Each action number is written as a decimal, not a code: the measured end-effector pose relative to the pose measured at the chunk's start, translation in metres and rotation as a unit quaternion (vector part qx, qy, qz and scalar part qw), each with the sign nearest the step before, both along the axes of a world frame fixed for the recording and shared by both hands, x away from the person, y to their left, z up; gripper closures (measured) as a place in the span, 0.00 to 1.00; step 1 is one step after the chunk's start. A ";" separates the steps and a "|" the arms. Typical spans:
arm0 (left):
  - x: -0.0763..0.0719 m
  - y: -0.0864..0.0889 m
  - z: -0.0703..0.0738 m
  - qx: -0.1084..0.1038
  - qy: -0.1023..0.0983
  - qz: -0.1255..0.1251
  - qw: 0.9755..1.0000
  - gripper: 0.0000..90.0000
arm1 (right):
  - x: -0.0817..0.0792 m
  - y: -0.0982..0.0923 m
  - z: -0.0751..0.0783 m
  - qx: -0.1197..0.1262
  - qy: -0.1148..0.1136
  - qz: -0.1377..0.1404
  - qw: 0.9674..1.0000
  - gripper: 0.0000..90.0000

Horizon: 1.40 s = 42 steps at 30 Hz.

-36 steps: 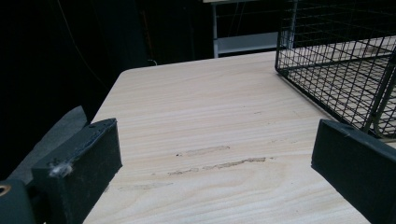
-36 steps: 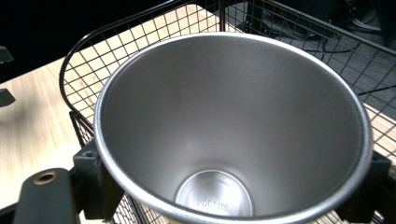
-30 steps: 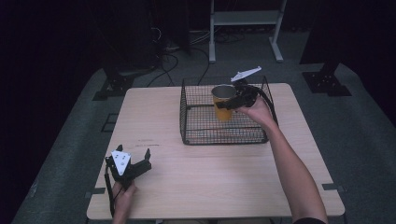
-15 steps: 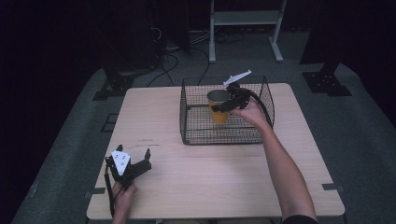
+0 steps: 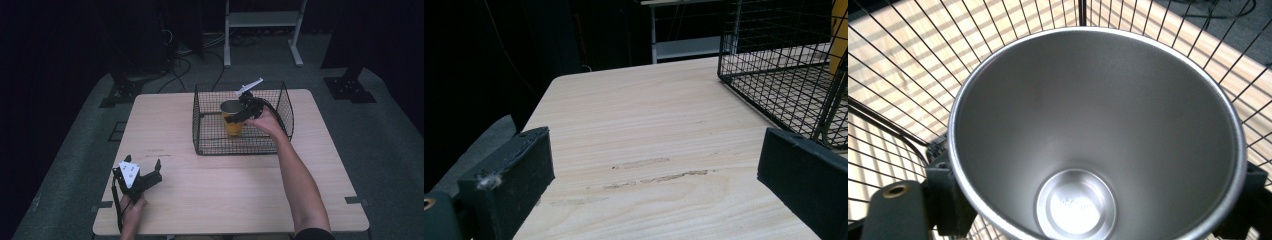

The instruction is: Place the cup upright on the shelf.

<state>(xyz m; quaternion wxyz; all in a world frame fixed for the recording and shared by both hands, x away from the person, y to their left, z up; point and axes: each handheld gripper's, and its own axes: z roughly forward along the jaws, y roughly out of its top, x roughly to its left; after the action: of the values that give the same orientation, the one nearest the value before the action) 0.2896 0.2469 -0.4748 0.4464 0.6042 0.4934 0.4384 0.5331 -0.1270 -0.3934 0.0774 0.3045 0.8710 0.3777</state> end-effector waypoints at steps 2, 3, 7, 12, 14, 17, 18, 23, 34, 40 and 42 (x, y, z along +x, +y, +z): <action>0.000 0.000 0.000 0.000 0.000 0.000 1.000 0.01 | 0.001 0.001 -0.002 -0.012 -0.001 -0.001 1.000 0.16; 0.000 0.000 0.000 0.000 0.000 0.000 1.000 0.01 | 0.001 0.001 -0.002 -0.011 -0.001 -0.001 1.000 0.16; 0.000 0.000 0.000 0.000 -0.001 0.000 1.000 0.01 | 0.001 0.001 -0.004 -0.019 0.001 -0.001 1.000 0.15; 0.000 -0.001 0.000 0.000 -0.001 0.000 1.000 0.01 | 0.003 -0.001 -0.006 -0.032 0.002 -0.002 0.999 0.15; 0.000 -0.001 0.000 0.000 0.000 0.000 1.000 0.01 | 0.002 -0.001 -0.006 -0.034 -0.002 -0.002 0.999 0.14; 0.000 -0.001 0.000 0.001 -0.001 0.000 1.000 0.01 | 0.002 -0.001 -0.006 -0.036 -0.003 -0.002 0.999 0.14; 0.000 -0.001 0.000 0.001 -0.001 0.000 1.000 0.01 | 0.002 -0.002 -0.006 -0.037 -0.003 -0.001 0.999 0.14; 0.000 -0.001 0.000 0.001 0.000 0.000 1.000 0.01 | 0.001 -0.003 -0.006 -0.041 -0.003 -0.003 0.999 0.14; 0.000 -0.001 0.000 0.001 -0.001 0.000 1.000 0.01 | -0.001 -0.005 -0.002 -0.039 -0.005 -0.005 0.999 0.09; 0.000 -0.001 0.000 0.001 -0.001 0.000 1.000 0.01 | -0.002 -0.006 0.000 -0.042 -0.006 -0.005 0.999 0.06; 0.000 -0.001 0.000 0.001 -0.001 0.000 1.000 0.01 | -0.002 -0.006 0.000 -0.044 -0.010 -0.007 0.999 0.05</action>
<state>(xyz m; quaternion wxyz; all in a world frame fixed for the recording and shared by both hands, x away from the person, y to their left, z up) 0.2897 0.2460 -0.4749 0.4461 0.6046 0.4925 0.4393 0.5311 -0.1330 -0.3931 0.1024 0.3034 0.8837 0.3415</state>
